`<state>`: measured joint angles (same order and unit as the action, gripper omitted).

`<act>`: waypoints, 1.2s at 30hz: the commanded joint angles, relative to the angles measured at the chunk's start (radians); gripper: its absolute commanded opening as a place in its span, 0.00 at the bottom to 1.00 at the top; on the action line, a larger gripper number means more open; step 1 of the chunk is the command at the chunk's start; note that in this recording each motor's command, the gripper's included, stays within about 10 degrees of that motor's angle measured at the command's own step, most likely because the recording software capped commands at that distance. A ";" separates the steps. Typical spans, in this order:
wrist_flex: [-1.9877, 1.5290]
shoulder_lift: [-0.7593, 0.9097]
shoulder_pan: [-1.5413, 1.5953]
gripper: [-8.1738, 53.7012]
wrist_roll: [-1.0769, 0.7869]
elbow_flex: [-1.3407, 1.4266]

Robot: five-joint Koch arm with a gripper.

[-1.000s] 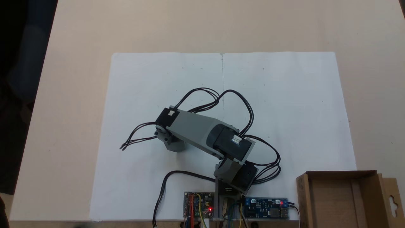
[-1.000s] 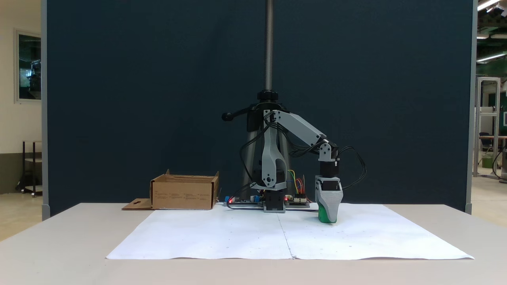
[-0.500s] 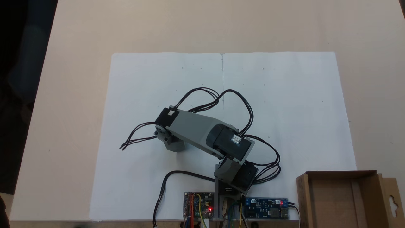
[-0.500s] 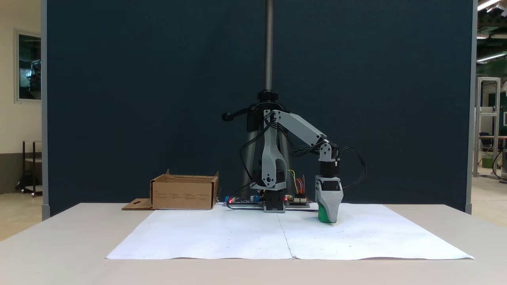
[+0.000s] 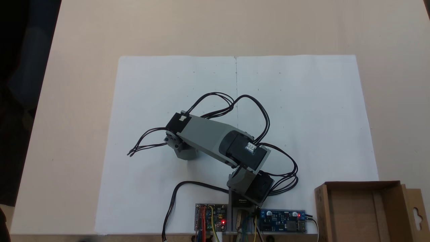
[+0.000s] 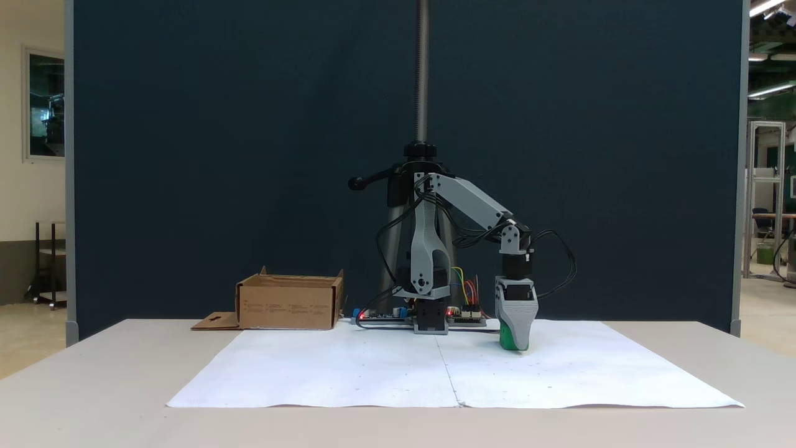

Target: Grasp a green dice and put it in the bin.

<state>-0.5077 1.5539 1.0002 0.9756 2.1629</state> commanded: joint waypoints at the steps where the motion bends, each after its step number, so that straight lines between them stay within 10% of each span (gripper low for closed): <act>1: 0.026 0.002 0.003 0.80 0.083 0.003; 36: 0.018 0.003 -0.026 0.53 0.081 0.018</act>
<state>-0.5077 1.5524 0.9618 0.9756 2.1629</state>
